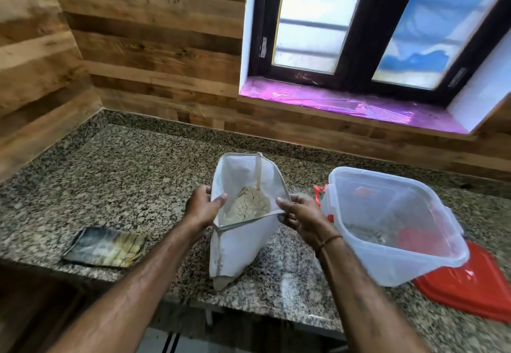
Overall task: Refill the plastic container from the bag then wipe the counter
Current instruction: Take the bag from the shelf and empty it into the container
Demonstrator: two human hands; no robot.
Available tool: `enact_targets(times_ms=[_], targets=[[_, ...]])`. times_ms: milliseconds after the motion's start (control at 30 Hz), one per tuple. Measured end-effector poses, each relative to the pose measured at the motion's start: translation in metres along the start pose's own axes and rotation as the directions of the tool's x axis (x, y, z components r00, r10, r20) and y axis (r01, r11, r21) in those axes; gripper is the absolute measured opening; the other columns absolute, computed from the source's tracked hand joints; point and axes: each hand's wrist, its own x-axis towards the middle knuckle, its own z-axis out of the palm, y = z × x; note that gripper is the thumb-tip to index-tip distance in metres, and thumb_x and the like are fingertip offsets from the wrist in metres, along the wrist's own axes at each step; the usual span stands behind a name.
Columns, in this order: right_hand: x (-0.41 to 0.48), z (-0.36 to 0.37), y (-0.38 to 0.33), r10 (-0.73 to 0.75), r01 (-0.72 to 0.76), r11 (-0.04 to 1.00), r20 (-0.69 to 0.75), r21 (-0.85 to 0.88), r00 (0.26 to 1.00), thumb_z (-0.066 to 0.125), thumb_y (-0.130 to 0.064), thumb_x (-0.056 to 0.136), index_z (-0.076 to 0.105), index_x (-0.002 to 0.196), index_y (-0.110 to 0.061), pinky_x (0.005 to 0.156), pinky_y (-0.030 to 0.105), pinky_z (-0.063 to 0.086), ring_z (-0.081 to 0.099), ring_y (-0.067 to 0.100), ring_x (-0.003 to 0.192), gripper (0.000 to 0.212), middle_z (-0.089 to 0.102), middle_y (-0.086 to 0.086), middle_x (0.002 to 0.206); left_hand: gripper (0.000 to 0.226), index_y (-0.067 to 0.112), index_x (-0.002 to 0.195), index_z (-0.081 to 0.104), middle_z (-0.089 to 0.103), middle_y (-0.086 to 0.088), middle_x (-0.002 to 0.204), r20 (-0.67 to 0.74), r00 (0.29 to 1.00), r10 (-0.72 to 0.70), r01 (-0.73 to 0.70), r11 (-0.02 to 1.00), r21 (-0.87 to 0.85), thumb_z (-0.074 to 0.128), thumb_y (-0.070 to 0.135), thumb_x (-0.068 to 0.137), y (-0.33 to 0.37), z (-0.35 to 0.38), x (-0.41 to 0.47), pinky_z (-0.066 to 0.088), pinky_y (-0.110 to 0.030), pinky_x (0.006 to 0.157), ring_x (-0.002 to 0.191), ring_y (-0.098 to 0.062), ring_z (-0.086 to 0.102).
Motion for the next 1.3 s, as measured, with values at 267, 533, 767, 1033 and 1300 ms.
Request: enact_targets(times_ms=[267,533,767,1033,1300], targets=[[-0.01,0.014,0.008,0.05,-0.056,0.988,0.044,0.144,0.998,0.074,-0.008,0.093,0.063,0.116,-0.003,0.046,0.017,0.051,0.062,0.008,0.058,0.026,0.067,0.007,0.09,0.04,0.009,0.137,0.054,0.072,-0.011,0.11,0.164,0.985,0.06,-0.045,0.995,-0.092,0.064,0.013,0.098,0.001,0.001,-0.022,0.061,-0.035,0.069,0.092,-0.022,0.074],[0.024,0.03,-0.062,-0.175,0.191,0.888,0.078,-0.419,0.982,0.066,-0.064,0.09,0.029,0.155,-0.02,0.082,0.043,0.056,0.061,0.027,0.114,0.087,0.05,0.006,0.142,0.067,0.012,0.117,0.072,0.076,-0.012,0.1,0.241,0.96,-0.145,0.196,0.96,-0.201,0.04,0.068,0.096,-0.013,0.004,-0.048,0.055,-0.036,0.083,0.091,-0.027,0.069],[0.099,0.063,-0.122,0.102,0.152,0.616,0.27,-0.773,0.957,0.064,-0.057,0.095,0.062,0.134,-0.023,0.091,0.063,0.052,0.053,0.041,0.132,0.051,0.048,-0.004,0.143,0.086,0.021,0.117,0.06,0.073,-0.016,0.087,0.351,0.812,-0.466,0.545,0.821,-0.171,0.041,0.092,0.072,-0.059,0.011,-0.07,0.062,-0.045,0.075,0.075,-0.026,0.071],[0.175,0.079,-0.131,0.321,0.087,0.366,0.213,-0.927,0.923,0.068,-0.08,0.076,0.071,0.108,-0.015,0.052,0.031,0.059,0.07,0.025,0.057,0.073,0.07,0.019,0.084,0.089,0.008,0.116,0.061,0.07,-0.014,0.072,0.365,0.776,-0.515,0.63,0.598,-0.495,0.049,0.083,0.07,-0.06,0.041,-0.064,0.063,-0.045,0.072,0.063,-0.023,0.068],[0.191,0.08,-0.112,0.398,0.131,0.32,0.259,-0.938,0.88,0.052,-0.015,0.105,0.057,0.074,-0.013,0.04,0.016,0.045,0.051,0.009,0.039,0.032,0.058,0.001,0.051,0.021,0.004,0.099,0.058,0.063,-0.013,0.066,0.201,0.78,-0.592,0.51,0.416,-0.752,0.054,0.024,0.105,-0.05,0.055,-0.058,0.063,-0.037,0.052,0.051,-0.023,0.065]])
